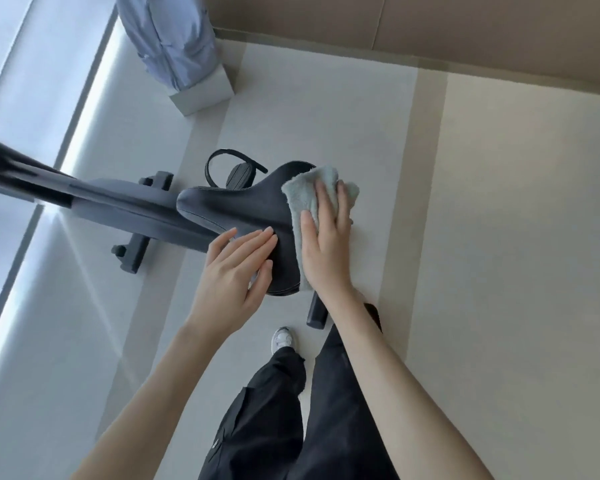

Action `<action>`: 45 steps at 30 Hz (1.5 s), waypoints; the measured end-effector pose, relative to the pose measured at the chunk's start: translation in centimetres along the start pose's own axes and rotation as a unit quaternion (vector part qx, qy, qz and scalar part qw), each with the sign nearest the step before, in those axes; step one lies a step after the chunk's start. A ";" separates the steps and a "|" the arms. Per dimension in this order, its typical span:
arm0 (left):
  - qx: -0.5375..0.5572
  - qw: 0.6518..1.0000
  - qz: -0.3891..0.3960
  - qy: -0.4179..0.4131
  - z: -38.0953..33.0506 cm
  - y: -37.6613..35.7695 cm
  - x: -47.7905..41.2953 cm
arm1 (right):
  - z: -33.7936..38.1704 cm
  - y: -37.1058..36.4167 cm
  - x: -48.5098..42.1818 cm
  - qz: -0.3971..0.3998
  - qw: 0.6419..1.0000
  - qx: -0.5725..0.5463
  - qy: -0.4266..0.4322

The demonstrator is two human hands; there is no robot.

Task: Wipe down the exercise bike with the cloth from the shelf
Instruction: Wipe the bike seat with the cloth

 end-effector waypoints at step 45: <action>0.009 0.969 0.016 -0.247 4.6 0.6 -1.4 | 0.6 -0.3 0.9 -0.079 0.991 0.058 -0.086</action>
Point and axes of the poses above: each hand's wrist, its own x-axis away from the middle knuckle, its own y-axis out of the back of the hand, z = x × y, the point moved 7 cm from there along -x, towards the middle knuckle, and after that the axes turned 15 degrees about -x, right-handed, at the moved point
